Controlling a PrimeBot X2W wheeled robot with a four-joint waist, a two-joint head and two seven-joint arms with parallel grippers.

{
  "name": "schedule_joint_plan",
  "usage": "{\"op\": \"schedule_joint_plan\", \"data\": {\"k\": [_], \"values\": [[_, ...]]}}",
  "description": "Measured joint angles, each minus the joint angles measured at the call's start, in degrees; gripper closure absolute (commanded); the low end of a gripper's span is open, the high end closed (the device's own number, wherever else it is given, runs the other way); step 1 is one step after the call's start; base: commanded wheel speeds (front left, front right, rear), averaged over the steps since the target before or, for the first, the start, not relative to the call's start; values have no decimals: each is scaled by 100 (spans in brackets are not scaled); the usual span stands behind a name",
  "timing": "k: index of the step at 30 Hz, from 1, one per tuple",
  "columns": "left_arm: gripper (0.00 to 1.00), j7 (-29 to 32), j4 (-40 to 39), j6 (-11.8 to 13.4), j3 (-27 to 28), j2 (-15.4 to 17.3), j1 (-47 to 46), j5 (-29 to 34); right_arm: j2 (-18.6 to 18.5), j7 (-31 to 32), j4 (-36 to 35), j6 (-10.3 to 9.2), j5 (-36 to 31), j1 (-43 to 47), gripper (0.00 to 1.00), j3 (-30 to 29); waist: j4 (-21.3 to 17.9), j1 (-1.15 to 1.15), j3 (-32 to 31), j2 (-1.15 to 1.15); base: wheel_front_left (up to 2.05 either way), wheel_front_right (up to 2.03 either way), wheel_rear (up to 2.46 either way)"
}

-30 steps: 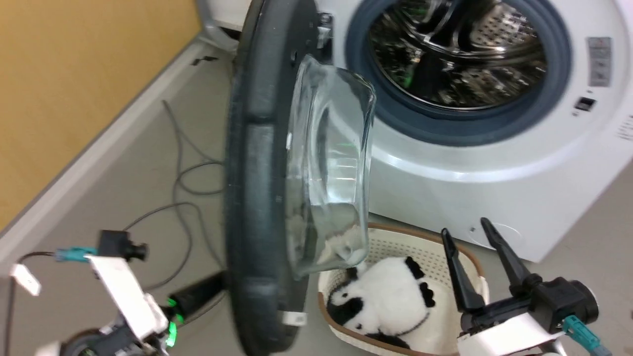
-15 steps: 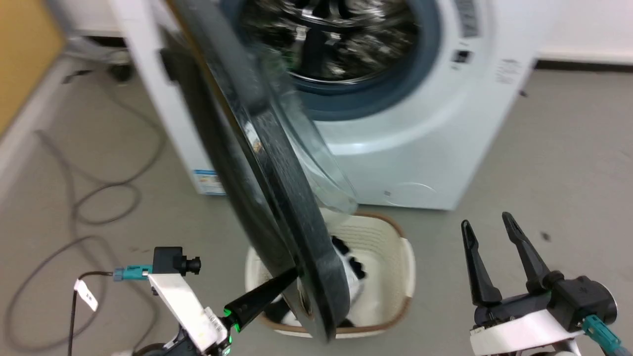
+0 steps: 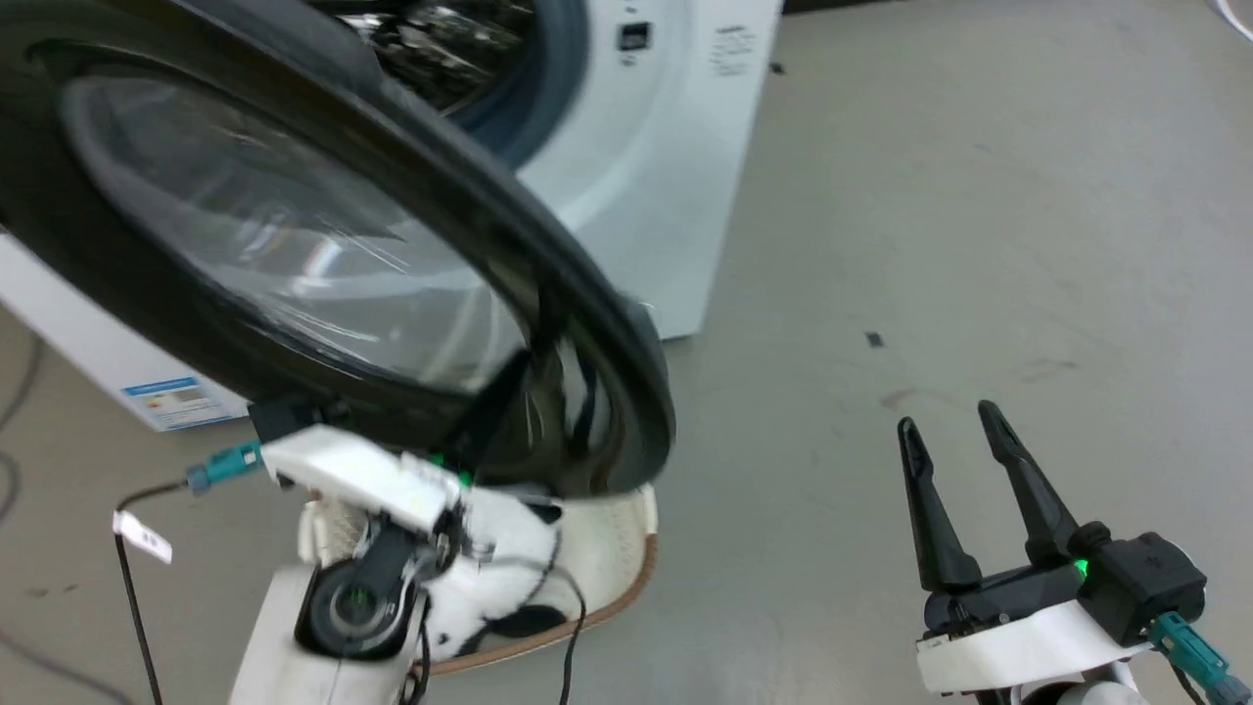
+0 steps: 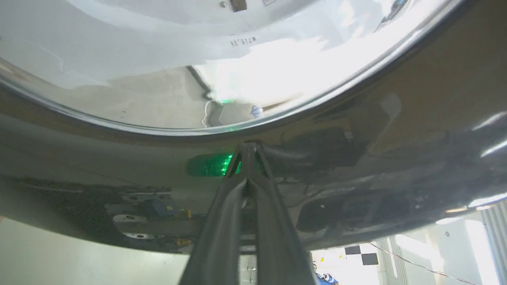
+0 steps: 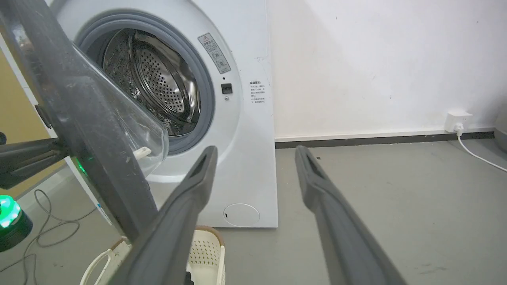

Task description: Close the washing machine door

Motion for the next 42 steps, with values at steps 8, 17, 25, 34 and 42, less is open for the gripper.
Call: {"op": "schedule_joint_plan", "data": {"k": [8,17,25,34,42], "values": [[100,-594,486,-15,-264,-24,-625,55,0,0,2,0,40,0,0,0,-221,0,88,0,0,0,0],[100,-590,258,-15,-669,131,10,-34,1,0,26,0,33,20,0,-91,149,0,-177,0,0,0,0],[100,-1445,-412,-16,-1273,820,926,1051,1,0,81,0,-64,160,0,-215,702,0,-530,0,0,0,0],[100,-3388,-389,90,-1123,1610,1218,3685,2,0,107,0,-108,336,0,-216,1295,0,-922,0,0,0,0],[0,-3415,-1606,275,87,1073,2009,6303,3,0,93,0,-108,364,0,-204,1590,0,-1040,0,0,0,0]]}}
